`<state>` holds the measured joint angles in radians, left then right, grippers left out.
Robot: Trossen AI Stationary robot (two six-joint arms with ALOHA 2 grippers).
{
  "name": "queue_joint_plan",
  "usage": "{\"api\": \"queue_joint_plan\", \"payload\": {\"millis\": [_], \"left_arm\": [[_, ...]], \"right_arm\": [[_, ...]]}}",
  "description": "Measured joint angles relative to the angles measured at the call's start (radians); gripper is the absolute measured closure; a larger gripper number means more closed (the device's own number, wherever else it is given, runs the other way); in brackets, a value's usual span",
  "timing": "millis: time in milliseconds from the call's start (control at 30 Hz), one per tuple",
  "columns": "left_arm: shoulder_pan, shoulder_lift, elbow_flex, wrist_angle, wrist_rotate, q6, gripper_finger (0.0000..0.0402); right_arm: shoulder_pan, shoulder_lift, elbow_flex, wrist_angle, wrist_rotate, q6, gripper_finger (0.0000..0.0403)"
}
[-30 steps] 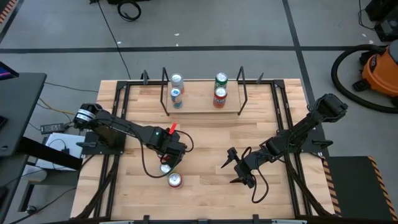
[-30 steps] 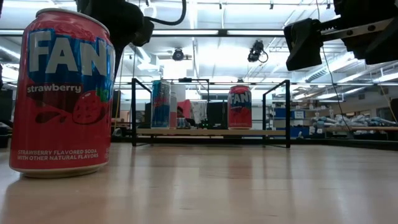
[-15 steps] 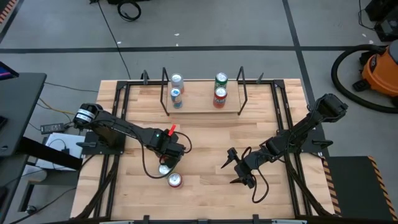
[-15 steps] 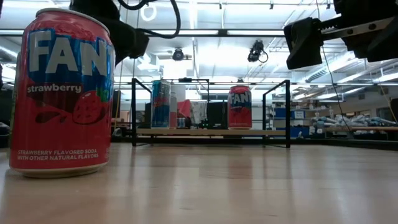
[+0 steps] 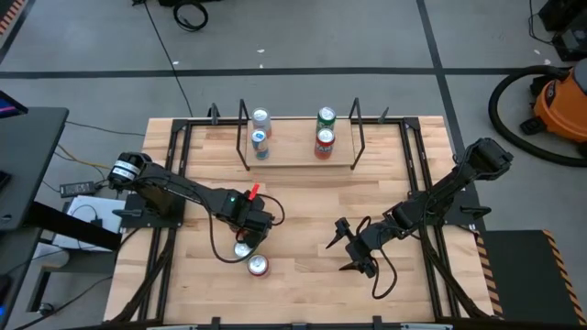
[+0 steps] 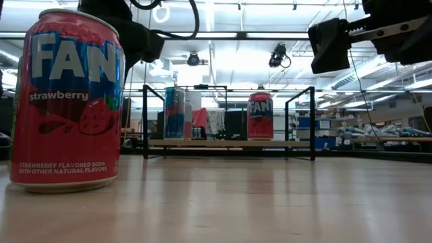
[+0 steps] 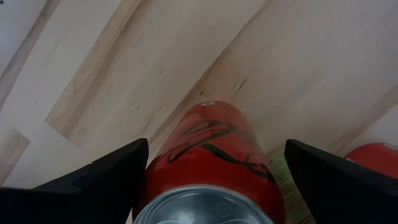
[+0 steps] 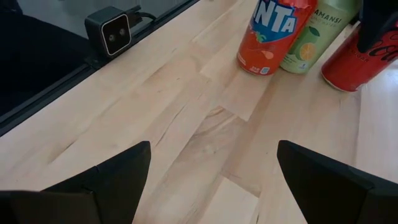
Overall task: Place canned beverage on shelf
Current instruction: Put the red-black soda can on the shelf
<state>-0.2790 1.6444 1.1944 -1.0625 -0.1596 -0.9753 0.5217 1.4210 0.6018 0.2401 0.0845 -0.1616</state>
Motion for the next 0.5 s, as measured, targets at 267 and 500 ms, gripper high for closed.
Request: {"api": "queue_joint_plan", "payload": {"millis": [267,500], "left_arm": [[0.001,0.0,0.0,-0.002,-0.002,-0.004,0.006],[0.001,0.0,0.002,-0.002,-0.001,0.005,0.01]], "right_arm": [[0.0,0.0,0.0,0.0,0.0,0.0,0.0041],[0.0,0.0,0.0,0.001,0.0,0.0,0.0041]]}}
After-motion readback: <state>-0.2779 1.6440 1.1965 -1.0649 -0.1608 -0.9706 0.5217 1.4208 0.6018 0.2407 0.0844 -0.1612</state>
